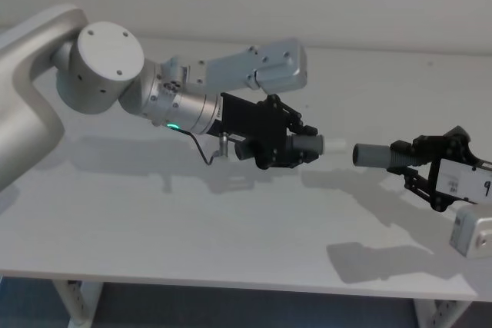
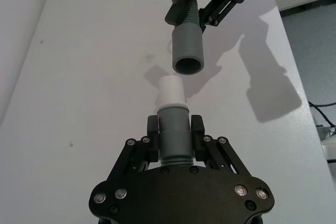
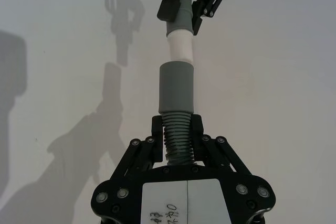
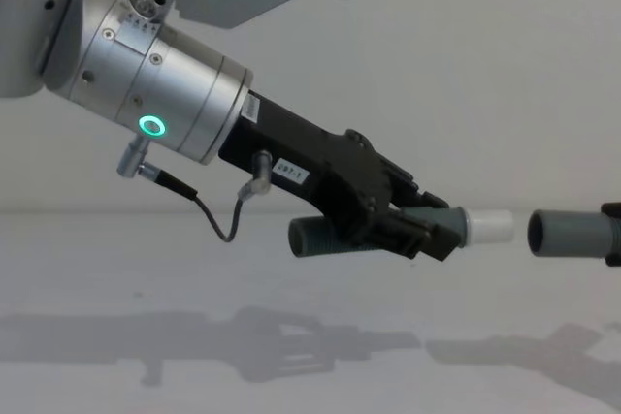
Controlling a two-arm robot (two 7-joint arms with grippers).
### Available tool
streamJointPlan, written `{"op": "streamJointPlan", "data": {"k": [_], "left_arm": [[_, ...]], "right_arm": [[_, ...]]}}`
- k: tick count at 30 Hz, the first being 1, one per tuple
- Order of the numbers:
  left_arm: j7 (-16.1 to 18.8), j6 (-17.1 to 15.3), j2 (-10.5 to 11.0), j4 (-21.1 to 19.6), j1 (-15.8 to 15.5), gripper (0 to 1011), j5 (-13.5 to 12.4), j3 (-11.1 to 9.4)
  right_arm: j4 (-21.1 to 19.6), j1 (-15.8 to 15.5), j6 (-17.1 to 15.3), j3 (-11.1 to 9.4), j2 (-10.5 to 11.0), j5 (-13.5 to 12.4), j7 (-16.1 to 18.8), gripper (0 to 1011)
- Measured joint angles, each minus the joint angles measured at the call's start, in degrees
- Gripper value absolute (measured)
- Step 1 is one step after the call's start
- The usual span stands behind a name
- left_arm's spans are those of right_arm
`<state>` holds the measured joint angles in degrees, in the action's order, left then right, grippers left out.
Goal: Use both hands to pick up one end of the pipe from the table, align the ends, and insert them.
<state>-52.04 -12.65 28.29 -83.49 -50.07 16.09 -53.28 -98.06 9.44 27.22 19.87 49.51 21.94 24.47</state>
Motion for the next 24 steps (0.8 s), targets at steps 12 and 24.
{"op": "streamJointPlan", "data": {"k": [12, 24], "left_arm": [[-0.36, 0.66, -0.02, 0.24, -0.03, 347, -0.15, 0.27], [-0.84, 1.04, -0.15, 0.53, -0.28, 347, -0.02, 0.15]], "right_arm": [[-0.21, -0.07, -1.11, 0.03, -0.39, 0.89, -0.82, 293], [-0.36, -0.01, -2.35, 0.16, -1.36, 1.57, -1.42, 295]]}}
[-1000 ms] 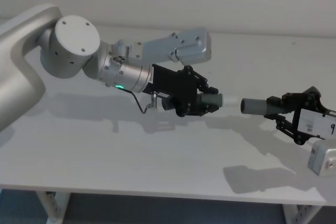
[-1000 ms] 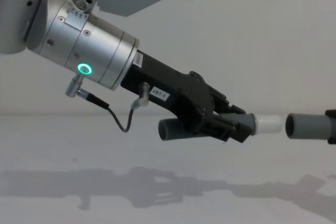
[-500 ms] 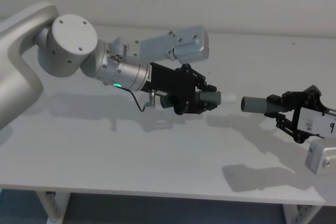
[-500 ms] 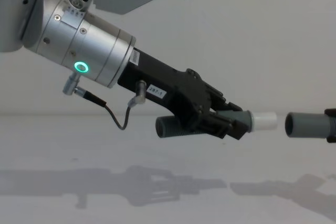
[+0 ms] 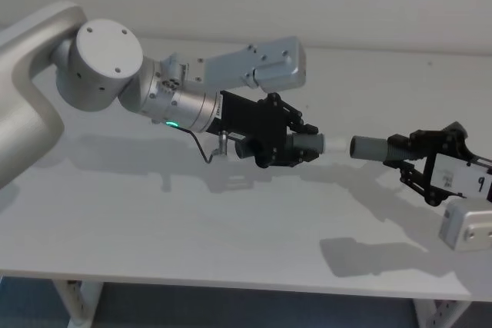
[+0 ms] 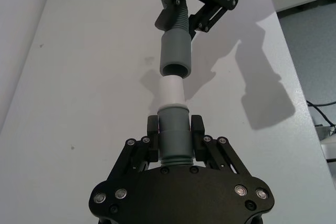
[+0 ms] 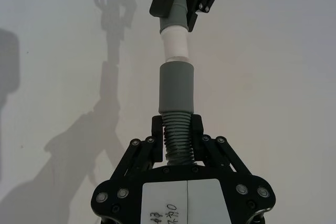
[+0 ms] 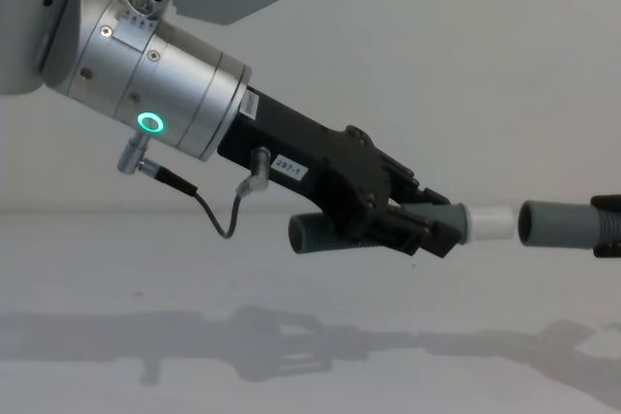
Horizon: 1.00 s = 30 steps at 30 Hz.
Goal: Use both hands to pick up one end of the pipe from the table, align the ends, and insert them.
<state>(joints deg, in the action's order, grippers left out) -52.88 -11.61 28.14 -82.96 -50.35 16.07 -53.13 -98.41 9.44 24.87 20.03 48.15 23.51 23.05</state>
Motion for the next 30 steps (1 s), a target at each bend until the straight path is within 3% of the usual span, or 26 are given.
{"op": "streamJointPlan", "data": {"k": [30], "left_arm": [[-1.18, 1.70, -1.66, 3.08, -1.27, 347, 0.57, -0.67]], "right_arm": [[0.72, 1.10, -0.15, 1.13, -0.62, 0.42, -0.04, 293]]}}
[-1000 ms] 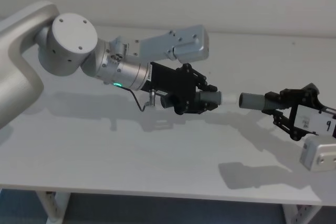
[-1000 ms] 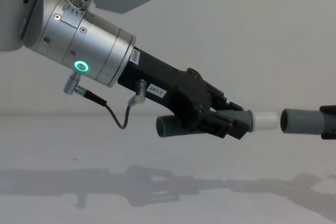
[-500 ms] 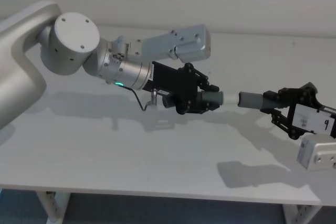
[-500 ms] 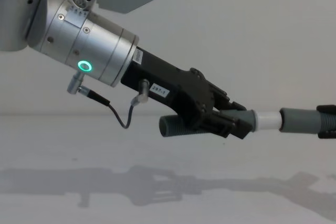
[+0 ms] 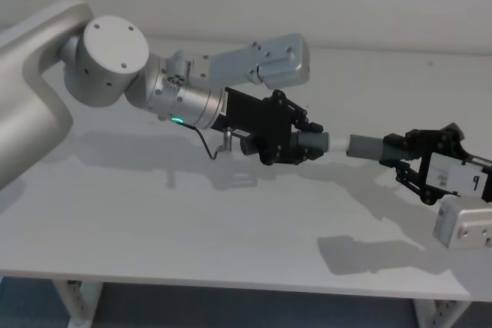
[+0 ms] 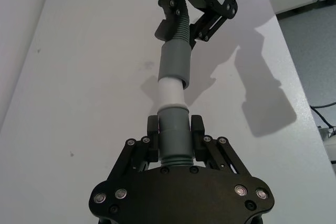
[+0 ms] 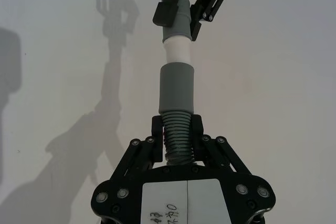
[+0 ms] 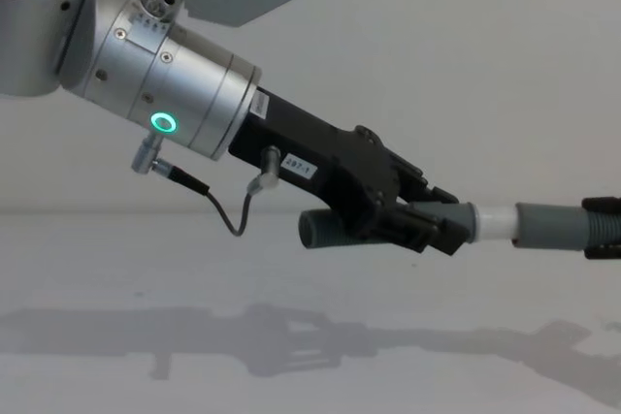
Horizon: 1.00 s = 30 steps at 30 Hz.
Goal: Use both hands to pick up one end of the pipe from the table, align the ends, and insert them.
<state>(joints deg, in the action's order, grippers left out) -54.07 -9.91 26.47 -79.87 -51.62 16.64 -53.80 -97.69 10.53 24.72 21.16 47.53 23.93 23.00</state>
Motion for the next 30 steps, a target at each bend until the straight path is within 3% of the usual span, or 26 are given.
{"op": "streamJointPlan", "data": {"k": [30], "left_arm": [[-2.36, 2.10, -1.41, 3.23, -1.01, 347, 1.94, -0.69]], "right_arm": [[0.39, 1.24, -0.91, 1.17, -0.64, -0.30, 0.62, 293]]}}
